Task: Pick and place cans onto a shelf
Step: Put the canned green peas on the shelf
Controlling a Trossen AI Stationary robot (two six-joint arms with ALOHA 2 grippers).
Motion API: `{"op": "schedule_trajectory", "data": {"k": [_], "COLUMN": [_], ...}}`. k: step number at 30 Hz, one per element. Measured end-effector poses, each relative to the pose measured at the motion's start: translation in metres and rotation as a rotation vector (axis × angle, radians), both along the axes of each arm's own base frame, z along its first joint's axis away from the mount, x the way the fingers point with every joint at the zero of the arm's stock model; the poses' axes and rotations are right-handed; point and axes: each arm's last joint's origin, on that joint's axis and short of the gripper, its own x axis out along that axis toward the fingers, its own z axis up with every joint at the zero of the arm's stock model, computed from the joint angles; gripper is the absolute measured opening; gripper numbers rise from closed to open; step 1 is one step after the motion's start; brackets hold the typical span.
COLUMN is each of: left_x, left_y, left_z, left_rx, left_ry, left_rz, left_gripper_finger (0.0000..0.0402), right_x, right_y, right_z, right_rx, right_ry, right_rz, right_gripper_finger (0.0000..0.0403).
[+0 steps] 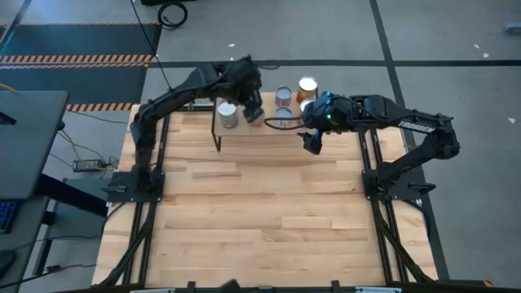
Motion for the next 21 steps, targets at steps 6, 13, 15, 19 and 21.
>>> {"op": "schedule_trajectory", "data": {"k": [6, 13, 15, 19, 21], "left_x": [0.009, 0.017, 0.017, 0.014, 0.014], "left_y": [0.038, 0.071, 0.078, 0.089, 0.093], "left_z": [-0.017, -0.044, -0.048, -0.052, -0.052], "left_rx": [0.013, 0.016, 0.031, 0.053, 0.047], "left_ry": [-0.047, -0.031, -0.012, 0.01, -0.011], "left_rz": [0.099, 0.136, 0.119, 0.062, 0.025], "left_gripper_finger": [0.0286, 0.0291, 0.0291, 0.0291, 0.0291], "right_x": [0.003, 0.007, 0.008, 0.009, 0.008], "right_y": [-0.01, -0.019, -0.022, -0.027, -0.03], "right_z": [0.002, 0.002, 0.004, 0.007, 0.007], "right_rx": [0.026, 0.028, 0.033, 0.048, 0.047], "right_ry": [-0.059, -0.102, -0.134, -0.181, -0.188], "right_rz": [-0.008, -0.042, -0.063, -0.105, -0.118], "right_gripper_finger": [0.0347, 0.0347, 0.0347, 0.0347, 0.0347]}}
